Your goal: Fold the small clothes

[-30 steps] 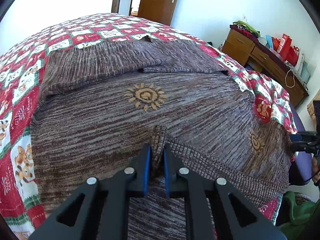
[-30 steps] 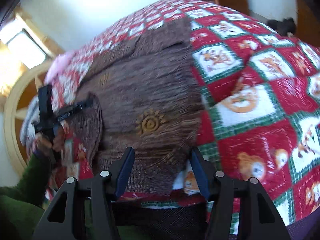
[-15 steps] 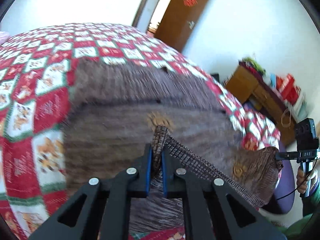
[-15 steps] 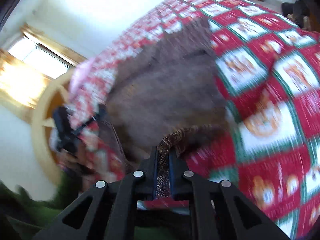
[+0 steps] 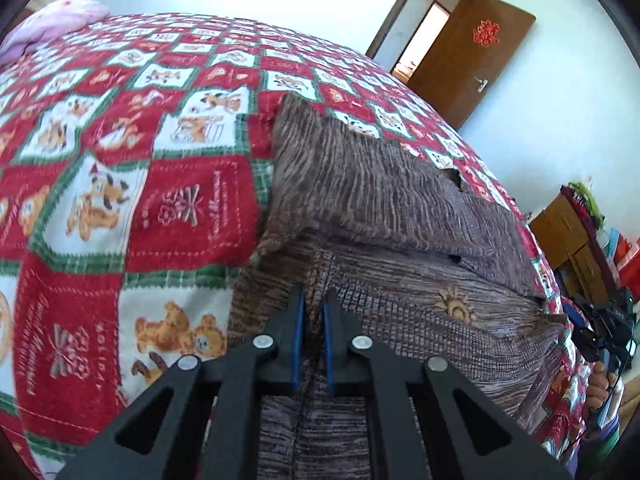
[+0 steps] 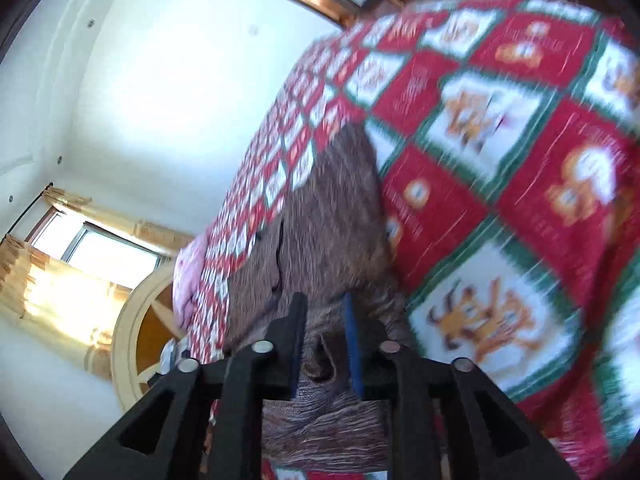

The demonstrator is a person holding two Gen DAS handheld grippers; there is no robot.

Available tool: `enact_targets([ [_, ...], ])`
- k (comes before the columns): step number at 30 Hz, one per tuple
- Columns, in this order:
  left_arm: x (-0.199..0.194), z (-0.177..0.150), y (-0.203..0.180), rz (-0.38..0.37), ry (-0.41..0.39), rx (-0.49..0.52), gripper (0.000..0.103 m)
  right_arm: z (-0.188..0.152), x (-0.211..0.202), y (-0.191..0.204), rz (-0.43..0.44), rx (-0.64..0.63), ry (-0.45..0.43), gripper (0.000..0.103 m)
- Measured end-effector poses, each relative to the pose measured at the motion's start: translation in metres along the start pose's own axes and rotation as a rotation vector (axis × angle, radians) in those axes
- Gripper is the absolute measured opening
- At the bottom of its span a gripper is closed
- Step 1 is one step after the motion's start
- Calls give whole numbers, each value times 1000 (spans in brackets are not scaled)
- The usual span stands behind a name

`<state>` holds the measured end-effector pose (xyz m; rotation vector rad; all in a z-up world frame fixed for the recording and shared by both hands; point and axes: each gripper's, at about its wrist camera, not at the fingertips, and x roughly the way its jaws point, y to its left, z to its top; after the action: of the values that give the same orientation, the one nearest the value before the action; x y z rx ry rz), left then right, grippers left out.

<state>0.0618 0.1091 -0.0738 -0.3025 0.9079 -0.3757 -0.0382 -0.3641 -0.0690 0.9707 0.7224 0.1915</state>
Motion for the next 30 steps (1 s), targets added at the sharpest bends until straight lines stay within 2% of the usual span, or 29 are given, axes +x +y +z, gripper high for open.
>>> enact_targets([
  [1, -1, -1, 2, -14, -11, -8, 9, 0, -3, 5, -15, -40, 0, 29],
  [3, 0, -1, 5, -26, -18, -16, 9, -4, -12, 23, -102, -185, 19, 34],
  [6, 4, -1, 4, -22, -34, -14, 10, -23, -10, 60, -248, -483, 71, 48],
  [9, 2, -2, 5, -27, -36, -27, 10, -42, 1, 71, -327, -690, 145, 50],
  [11, 2, -2, 7, -38, -33, -35, 10, -55, 19, 75, -434, -835, 217, 50],
  [14, 2, -3, 7, -39, -30, -27, 11, -63, 38, 66, -532, -968, 276, 49],
  [18, 3, -2, 5, -30, -36, -12, 14, -50, 52, 69, -472, -949, 270, 49],
  [20, 3, -2, 5, -33, -39, -15, 14, -40, 66, 72, -426, -902, 274, 49],
  [24, 3, -2, 12, -78, -36, -33, 15, -29, 77, 71, -393, -794, 262, 49],
  [28, 3, -3, 16, -133, -36, -38, 22, -21, 47, 58, -298, -642, 220, 50],
  [30, 3, -3, 14, -138, -42, -26, 23, -24, 40, 60, -291, -650, 210, 50],
])
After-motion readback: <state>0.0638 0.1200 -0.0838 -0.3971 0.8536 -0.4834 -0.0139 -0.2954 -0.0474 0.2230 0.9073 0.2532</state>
